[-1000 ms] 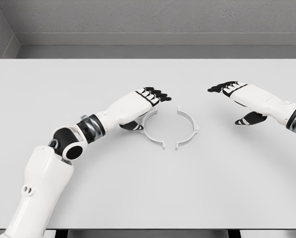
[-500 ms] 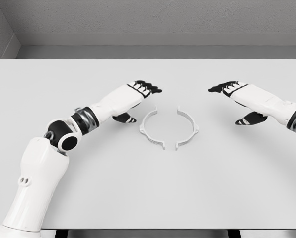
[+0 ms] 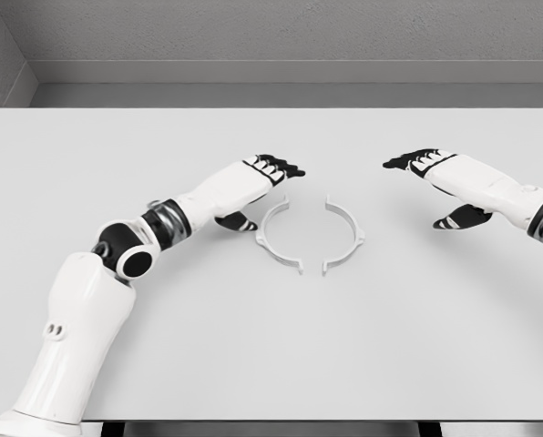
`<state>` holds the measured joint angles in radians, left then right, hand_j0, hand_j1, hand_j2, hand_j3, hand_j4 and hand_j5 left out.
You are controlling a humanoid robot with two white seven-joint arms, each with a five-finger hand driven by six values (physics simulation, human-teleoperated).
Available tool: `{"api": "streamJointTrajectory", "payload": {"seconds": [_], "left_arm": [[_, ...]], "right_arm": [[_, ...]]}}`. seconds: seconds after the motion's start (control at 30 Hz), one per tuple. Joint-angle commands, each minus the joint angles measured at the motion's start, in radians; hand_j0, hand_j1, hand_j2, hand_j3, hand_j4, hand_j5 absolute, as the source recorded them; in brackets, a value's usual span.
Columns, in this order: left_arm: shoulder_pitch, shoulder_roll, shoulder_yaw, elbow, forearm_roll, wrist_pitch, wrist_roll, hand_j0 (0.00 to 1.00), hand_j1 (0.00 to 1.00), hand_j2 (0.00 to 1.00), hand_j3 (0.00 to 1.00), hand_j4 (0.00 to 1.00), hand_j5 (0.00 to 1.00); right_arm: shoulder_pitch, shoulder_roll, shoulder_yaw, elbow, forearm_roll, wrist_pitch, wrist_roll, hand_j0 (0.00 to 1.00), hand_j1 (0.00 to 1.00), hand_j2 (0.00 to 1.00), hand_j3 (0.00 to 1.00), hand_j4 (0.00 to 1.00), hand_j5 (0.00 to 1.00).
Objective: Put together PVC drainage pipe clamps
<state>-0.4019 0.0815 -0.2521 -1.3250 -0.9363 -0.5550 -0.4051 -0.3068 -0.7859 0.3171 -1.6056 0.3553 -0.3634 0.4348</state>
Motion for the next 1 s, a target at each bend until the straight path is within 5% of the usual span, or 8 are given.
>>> {"api": "streamJointTrajectory", "payload": {"seconds": [0.0, 0.97], "left_arm": [[0.000, -0.008, -0.007, 0.013, 0.004, 0.017, 0.000, 1.00, 1.00, 1.00, 1.00, 1.00, 1.00], [0.003, -0.026, -0.041, -0.023, 0.007, 0.024, 0.002, 1.00, 1.00, 1.00, 1.00, 1.00, 1.00]], "right_arm": [[0.000, -0.015, -0.003, 0.000, -0.004, 0.001, 0.001, 1.00, 1.00, 1.00, 1.00, 1.00, 1.00], [0.003, -0.046, -0.001, -0.005, -0.004, 0.001, 0.002, 1.00, 1.00, 1.00, 1.00, 1.00, 1.00]]}}
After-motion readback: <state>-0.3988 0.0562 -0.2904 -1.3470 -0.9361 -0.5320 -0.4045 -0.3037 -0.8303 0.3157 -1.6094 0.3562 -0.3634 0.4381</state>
